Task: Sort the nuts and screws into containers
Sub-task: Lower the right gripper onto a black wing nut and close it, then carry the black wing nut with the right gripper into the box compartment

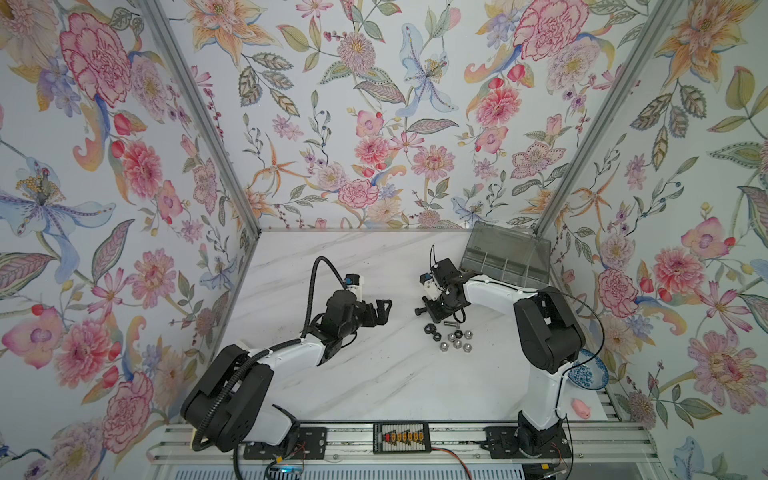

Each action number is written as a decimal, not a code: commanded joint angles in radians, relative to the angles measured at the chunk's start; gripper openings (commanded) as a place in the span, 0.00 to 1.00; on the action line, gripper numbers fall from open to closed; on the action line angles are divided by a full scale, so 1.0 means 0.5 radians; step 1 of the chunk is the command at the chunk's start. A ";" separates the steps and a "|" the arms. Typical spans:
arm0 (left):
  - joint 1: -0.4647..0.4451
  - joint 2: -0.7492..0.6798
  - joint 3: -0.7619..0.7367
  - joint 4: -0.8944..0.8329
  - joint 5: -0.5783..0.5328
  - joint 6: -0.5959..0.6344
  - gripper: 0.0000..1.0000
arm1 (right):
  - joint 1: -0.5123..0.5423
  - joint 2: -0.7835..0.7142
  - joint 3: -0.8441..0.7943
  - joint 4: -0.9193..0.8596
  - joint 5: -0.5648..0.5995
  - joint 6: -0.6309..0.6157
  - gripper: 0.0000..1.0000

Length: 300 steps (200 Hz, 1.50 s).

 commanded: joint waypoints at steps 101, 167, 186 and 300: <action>0.012 0.013 -0.018 0.086 0.024 -0.026 0.99 | -0.509 -0.223 0.285 -0.039 0.031 0.029 0.00; -0.005 0.029 0.021 0.104 0.046 -0.036 0.99 | -0.782 -0.026 0.578 -0.032 0.175 0.071 0.00; -0.008 0.027 0.015 0.108 0.045 -0.042 0.99 | -0.822 0.026 0.653 -0.031 0.242 0.096 0.00; -0.015 -0.053 -0.022 0.090 -0.001 -0.048 0.99 | -0.894 0.250 0.776 -0.033 0.420 0.118 0.00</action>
